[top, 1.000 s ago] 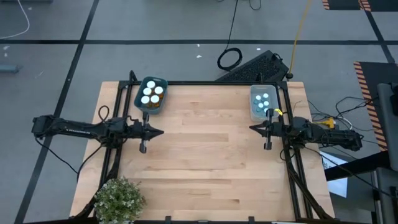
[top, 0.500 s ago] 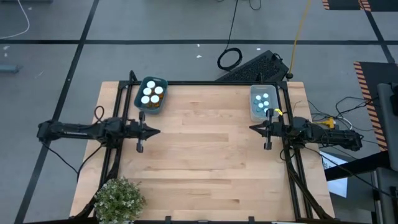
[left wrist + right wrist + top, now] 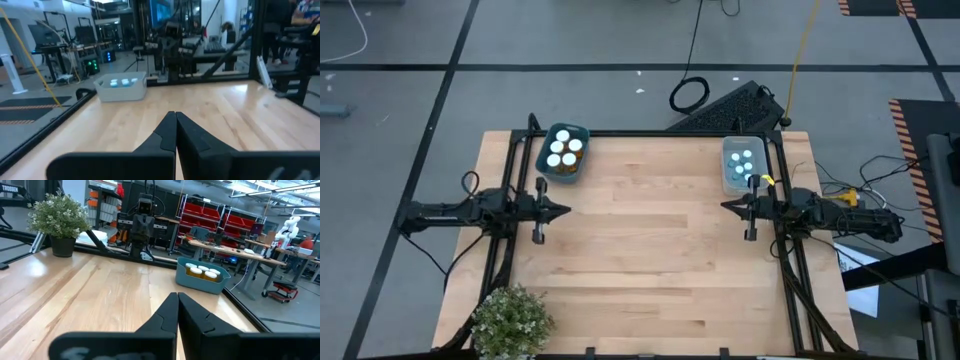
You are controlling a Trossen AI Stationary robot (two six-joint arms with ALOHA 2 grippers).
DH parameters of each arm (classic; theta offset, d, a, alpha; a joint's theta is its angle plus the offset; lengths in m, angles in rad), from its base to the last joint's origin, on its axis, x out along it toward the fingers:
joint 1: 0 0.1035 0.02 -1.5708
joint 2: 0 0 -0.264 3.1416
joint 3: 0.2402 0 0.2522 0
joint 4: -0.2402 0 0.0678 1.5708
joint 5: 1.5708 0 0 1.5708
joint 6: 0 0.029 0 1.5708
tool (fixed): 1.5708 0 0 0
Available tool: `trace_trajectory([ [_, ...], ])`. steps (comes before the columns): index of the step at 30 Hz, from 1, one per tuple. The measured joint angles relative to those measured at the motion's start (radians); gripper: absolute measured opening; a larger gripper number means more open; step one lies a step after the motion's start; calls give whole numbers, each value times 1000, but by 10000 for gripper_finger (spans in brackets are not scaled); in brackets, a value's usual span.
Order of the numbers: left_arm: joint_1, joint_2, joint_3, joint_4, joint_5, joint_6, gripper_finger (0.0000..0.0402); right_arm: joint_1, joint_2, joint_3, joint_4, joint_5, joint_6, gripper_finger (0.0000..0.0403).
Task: Pick and place medicine bottles into bin by pill shape (circle, oval)
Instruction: Return to Home Position
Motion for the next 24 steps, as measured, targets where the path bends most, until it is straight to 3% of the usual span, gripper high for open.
trace_trajectory([
  [15,20,25,0,-5,-2,-63,3,0,0,0,1,0,0,0],
  [24,20,25,-1,2,-1,-67,37,0,0,0,2,0,0,0],
])
